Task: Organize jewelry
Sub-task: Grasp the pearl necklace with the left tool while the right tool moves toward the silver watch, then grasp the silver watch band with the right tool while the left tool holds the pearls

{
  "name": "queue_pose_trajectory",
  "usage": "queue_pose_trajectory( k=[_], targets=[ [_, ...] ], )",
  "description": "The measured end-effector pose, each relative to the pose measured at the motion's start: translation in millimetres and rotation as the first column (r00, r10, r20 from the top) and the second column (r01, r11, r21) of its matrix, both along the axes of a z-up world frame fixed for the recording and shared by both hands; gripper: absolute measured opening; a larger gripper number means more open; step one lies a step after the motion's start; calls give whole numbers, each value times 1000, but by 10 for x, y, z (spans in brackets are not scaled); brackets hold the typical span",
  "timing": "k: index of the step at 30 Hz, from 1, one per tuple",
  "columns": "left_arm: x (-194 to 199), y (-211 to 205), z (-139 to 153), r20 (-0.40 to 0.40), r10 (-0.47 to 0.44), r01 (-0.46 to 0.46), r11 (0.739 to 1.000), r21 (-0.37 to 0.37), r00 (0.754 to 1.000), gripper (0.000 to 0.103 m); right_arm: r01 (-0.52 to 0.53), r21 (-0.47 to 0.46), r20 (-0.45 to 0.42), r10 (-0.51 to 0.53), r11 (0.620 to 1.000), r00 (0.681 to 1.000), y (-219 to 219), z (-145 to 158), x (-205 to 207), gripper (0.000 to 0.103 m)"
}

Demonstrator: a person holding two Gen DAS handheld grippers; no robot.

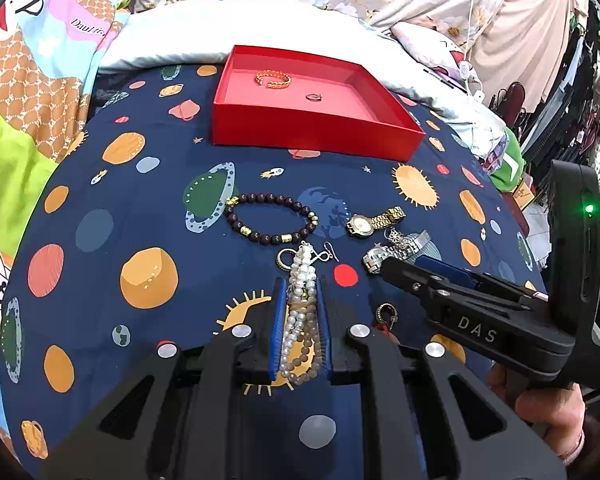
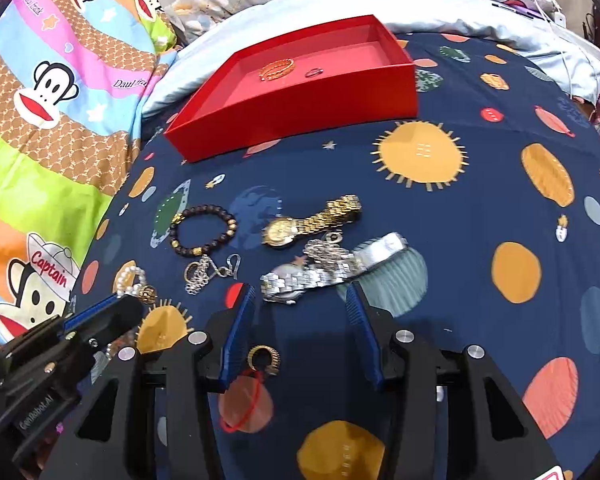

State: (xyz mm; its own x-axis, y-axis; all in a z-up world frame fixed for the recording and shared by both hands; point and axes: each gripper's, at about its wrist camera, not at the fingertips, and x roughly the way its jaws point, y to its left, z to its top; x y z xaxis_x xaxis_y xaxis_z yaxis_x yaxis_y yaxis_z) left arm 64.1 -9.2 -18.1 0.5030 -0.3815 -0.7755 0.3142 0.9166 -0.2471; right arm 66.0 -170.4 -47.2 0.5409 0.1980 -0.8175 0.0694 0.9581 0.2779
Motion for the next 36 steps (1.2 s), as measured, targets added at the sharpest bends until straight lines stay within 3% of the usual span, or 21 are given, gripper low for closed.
queue_pose_trajectory(
  k=[10,13,15,17,25,27,29,33,36],
  targets=[
    [46,49,-53,-14,15,-15,1000,-6,1000,14,4,-126,37,0,992,999,255,-36,222,49],
    [53,71,-67,-20,22,-22,1000,-9,1000,14,-3,-198,53,13,980,998,311,-53,252,42],
    [51,86,-70,-22,26,-26,1000,-9,999,14,-15,-250,55,30,968,998,325,-55,225,31],
    [50,104,-66,-21,29,-29,1000,-11,999,14,-28,-252,53,43,967,998,280,-51,165,25],
    [19,112,-35,-14,29,-29,999,-14,999,14,-33,-172,27,39,985,999,79,-18,-153,21],
    [10,102,-36,-16,29,-29,999,-15,999,14,-18,-132,30,22,991,999,-6,10,-234,11],
    [-5,85,-27,-16,26,-26,1000,-16,1000,14,-13,-133,29,17,991,999,-43,38,-282,9],
    [-27,45,-9,-12,20,-20,1000,-16,1000,14,-19,-133,28,23,991,999,-75,35,-349,9],
    [-45,21,5,-9,17,-18,1000,-15,1000,14,-14,-129,35,19,992,999,-62,33,-414,20]
  ],
)
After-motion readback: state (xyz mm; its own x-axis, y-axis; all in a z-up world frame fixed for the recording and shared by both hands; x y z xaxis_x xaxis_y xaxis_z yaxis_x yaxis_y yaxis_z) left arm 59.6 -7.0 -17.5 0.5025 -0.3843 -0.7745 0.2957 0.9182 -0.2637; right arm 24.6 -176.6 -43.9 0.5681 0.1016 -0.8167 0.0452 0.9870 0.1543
